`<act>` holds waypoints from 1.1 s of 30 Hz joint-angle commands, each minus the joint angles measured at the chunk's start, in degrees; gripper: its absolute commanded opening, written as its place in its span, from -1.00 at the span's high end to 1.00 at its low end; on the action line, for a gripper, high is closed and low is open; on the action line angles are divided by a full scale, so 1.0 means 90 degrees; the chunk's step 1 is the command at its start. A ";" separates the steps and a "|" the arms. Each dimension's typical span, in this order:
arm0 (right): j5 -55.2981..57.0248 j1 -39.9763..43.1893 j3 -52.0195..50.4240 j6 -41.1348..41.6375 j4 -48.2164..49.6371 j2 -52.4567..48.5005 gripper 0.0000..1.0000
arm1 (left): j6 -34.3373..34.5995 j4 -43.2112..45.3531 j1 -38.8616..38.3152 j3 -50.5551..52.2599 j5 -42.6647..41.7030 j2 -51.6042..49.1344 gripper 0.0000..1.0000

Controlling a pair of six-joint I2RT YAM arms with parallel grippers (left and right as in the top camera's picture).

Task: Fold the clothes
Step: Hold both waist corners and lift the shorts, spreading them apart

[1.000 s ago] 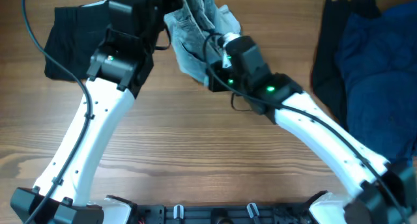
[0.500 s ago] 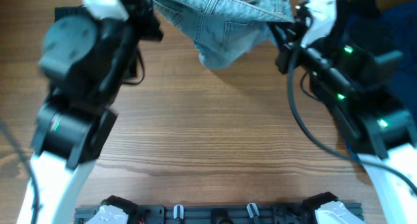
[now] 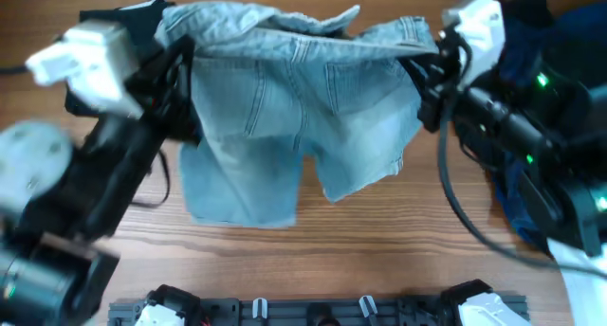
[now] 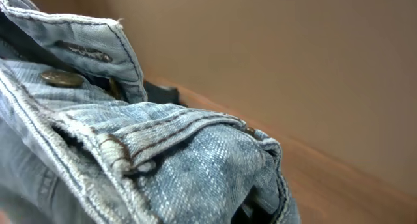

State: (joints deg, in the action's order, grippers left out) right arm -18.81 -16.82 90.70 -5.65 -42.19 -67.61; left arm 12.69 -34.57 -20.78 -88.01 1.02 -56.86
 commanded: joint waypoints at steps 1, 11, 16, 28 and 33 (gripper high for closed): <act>0.1105 0.0318 0.0160 -0.0046 0.0209 -0.0464 0.91 | -0.0226 0.0260 0.0342 -0.0175 0.1469 -0.0828 0.92; 0.1574 0.0612 0.0204 -0.0024 0.1292 -0.0833 0.91 | -0.0228 0.1338 0.0381 -0.0177 0.2263 -0.1858 0.92; 0.1574 0.0629 0.0209 0.0085 0.0882 -0.0355 0.92 | -0.0223 0.0925 0.0367 -0.0177 0.2470 -0.1214 0.92; 0.1569 0.0629 0.0673 0.0906 -0.1251 0.1515 0.92 | 0.0146 -0.1049 0.0362 -0.0177 0.2055 0.1076 0.92; 0.1571 0.0629 0.0755 0.1370 -0.1899 0.1637 0.92 | 0.0865 -0.1729 0.0362 -0.0177 0.2059 0.1258 0.92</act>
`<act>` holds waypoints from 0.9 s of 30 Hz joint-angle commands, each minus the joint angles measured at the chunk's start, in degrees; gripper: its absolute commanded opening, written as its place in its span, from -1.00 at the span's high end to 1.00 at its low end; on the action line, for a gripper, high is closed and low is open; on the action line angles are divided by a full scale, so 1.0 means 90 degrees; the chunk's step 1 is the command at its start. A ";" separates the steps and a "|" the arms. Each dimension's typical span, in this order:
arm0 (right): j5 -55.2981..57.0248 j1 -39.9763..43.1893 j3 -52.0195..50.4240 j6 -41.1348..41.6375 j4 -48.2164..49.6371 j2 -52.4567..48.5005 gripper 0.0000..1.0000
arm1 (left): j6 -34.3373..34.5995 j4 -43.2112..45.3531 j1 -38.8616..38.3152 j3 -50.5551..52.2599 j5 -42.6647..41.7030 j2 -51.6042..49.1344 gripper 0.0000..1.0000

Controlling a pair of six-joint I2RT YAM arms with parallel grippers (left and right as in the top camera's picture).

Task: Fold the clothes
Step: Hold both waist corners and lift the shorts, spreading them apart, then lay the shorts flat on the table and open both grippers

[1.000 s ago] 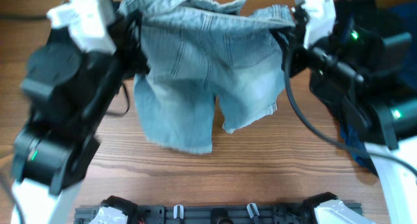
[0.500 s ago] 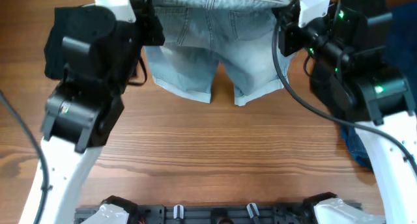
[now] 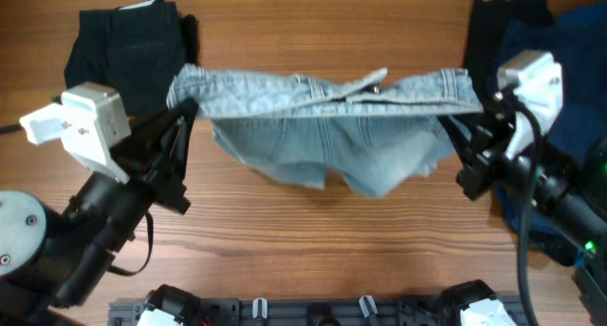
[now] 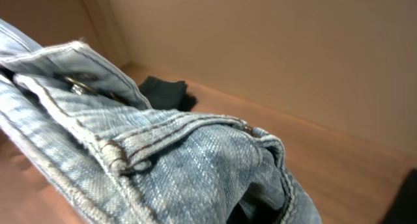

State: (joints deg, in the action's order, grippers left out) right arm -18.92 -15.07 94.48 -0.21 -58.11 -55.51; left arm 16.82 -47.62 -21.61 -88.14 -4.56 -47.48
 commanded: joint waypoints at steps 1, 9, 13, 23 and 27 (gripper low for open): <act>0.1583 0.0435 0.0335 0.0823 -0.0185 0.0240 0.92 | 0.0406 -0.0347 0.0454 -0.0163 0.2676 0.0185 0.92; 0.1532 0.0435 0.0335 0.1044 -0.0481 -0.1183 0.91 | 0.0398 -0.0381 0.0454 -0.0163 0.2676 -0.1069 0.92; 0.1610 0.0435 0.0335 0.0996 -0.0168 -0.2273 0.91 | 0.0398 0.0053 0.0454 -0.0163 0.2676 -0.2171 0.92; 0.1817 0.0508 0.0335 0.0852 0.2897 -0.5440 -0.99 | 0.0277 0.2732 0.0457 -0.0163 0.2681 -0.5484 -0.94; 0.1819 0.0510 0.0338 0.0850 0.3405 -0.5586 -0.99 | 0.0007 0.3140 0.0461 -0.0163 0.2761 -0.5928 -0.99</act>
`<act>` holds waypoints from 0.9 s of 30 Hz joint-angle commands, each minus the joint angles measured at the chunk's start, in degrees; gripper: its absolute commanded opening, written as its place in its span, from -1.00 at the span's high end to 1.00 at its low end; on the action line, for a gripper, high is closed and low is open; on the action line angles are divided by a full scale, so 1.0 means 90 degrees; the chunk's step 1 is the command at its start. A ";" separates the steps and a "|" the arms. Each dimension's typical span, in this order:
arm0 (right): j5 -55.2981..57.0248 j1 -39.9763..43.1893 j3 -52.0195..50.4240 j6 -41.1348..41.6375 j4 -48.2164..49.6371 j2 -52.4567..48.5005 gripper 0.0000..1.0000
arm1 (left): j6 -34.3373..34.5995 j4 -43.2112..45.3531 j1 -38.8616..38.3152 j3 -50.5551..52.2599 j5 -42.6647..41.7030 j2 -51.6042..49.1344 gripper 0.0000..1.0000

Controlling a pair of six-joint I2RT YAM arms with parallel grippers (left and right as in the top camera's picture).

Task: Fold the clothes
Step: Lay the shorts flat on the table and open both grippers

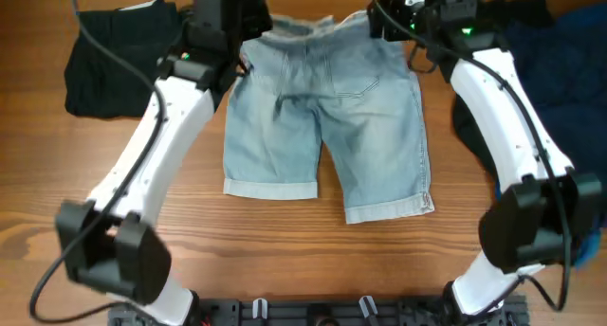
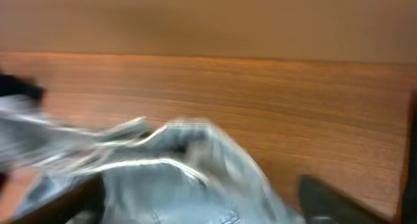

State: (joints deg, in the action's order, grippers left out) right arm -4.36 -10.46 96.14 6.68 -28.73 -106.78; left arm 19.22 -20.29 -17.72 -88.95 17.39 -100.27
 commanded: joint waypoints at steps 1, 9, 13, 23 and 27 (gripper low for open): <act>0.0202 0.0017 0.0153 0.0073 0.0114 0.0216 -0.99 | -0.0255 0.0066 0.0029 -0.0073 0.0362 0.0005 -1.00; 0.0129 0.0104 0.0153 0.0087 -0.1377 0.0940 -0.99 | -0.0255 -0.1200 0.0022 -0.0073 -0.0333 0.1149 -0.99; -0.0039 0.0107 0.0114 0.0136 -0.2742 0.0933 -0.99 | -0.0255 -0.2569 0.0022 -0.0073 -0.0809 0.1464 -0.99; -0.0039 0.0131 -0.0066 0.0585 -0.3325 0.0930 -0.99 | 0.0418 -0.4794 0.0024 0.0714 -0.2028 0.1047 -0.80; -0.0039 0.0129 -0.0066 0.0423 -0.3286 0.0930 -1.00 | 0.0809 -0.4369 0.0024 0.1676 -0.2392 0.0971 -0.68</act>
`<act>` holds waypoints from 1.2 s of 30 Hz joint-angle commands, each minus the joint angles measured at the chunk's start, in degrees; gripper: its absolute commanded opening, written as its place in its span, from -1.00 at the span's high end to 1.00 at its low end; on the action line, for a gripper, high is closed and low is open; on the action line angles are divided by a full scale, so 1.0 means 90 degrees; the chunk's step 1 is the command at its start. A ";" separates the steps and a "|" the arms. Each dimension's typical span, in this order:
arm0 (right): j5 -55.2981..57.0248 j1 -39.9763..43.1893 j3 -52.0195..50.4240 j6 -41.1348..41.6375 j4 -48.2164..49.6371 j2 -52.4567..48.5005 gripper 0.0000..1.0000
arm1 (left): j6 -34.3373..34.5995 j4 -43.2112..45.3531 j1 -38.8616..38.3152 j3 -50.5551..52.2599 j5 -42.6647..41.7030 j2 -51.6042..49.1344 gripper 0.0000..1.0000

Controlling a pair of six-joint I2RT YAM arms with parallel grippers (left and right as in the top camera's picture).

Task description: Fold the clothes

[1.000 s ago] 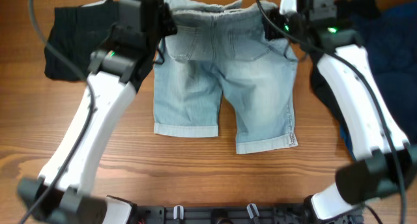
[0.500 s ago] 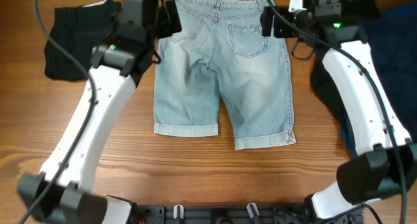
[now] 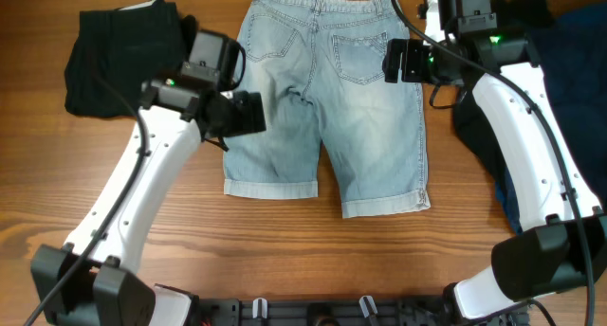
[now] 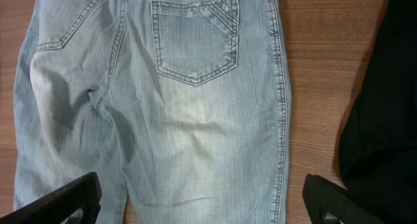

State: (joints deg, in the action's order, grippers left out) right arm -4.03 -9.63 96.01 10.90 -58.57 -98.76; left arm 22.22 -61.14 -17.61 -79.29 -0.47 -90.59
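Note:
Light blue denim shorts (image 3: 327, 99) lie flat on the wooden table, back pockets up, waistband at the far edge and leg hems toward the front. My right gripper (image 3: 395, 61) hovers over the right back pocket (image 4: 195, 38). It is open, its black fingers (image 4: 65, 201) spread wide with only denim below. My left gripper (image 3: 245, 114) hangs over the left leg's outer edge; its fingers are hidden from above.
A folded black garment (image 3: 123, 46) lies at the far left. A pile of dark and blue clothes (image 3: 541, 42) sits along the right side, and its black edge (image 4: 384, 120) comes close to the shorts' right seam. Bare wood runs in front of the hems.
Both grippers were at the waistband corners at the far edge. Now they are off the waistband and nearer the front, the right one open above the back pocket. The shorts lie flat.
At first the shorts hung in the air, held by the waistband between both grippers. Then they were stretched taut between the arms. After that they lay spread on the table with the grippers at the waistband, and now the right gripper has let go of them.

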 commanded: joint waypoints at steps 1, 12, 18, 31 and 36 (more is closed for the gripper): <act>-0.0075 0.0039 -0.0051 -0.0049 0.0034 0.0039 -0.99 | 0.0498 0.0311 0.0012 0.0823 -0.0471 -0.0112 -0.36; -0.0078 0.0036 -0.0051 -0.0036 0.0100 0.0039 -0.44 | 0.1234 0.2057 0.0012 0.2718 -0.0663 -0.0172 0.92; -0.0078 0.0036 -0.0051 -0.0039 0.0100 0.0039 -0.45 | 0.1260 0.2963 0.0012 0.3145 -0.0733 -0.0816 0.92; 0.0075 0.0039 -0.0051 -0.0051 0.0100 0.0039 -0.56 | 0.1821 0.2453 0.1304 0.3262 -0.0797 -0.1722 0.92; 0.0134 0.0039 -0.0051 -0.0049 0.0114 0.0039 -0.61 | 0.1304 0.2310 0.2025 0.3262 -0.0775 -0.1722 0.92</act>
State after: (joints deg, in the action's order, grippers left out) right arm -3.99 -9.63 95.96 10.46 -57.80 -98.76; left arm 37.08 -38.81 -3.40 -53.56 -17.26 -101.47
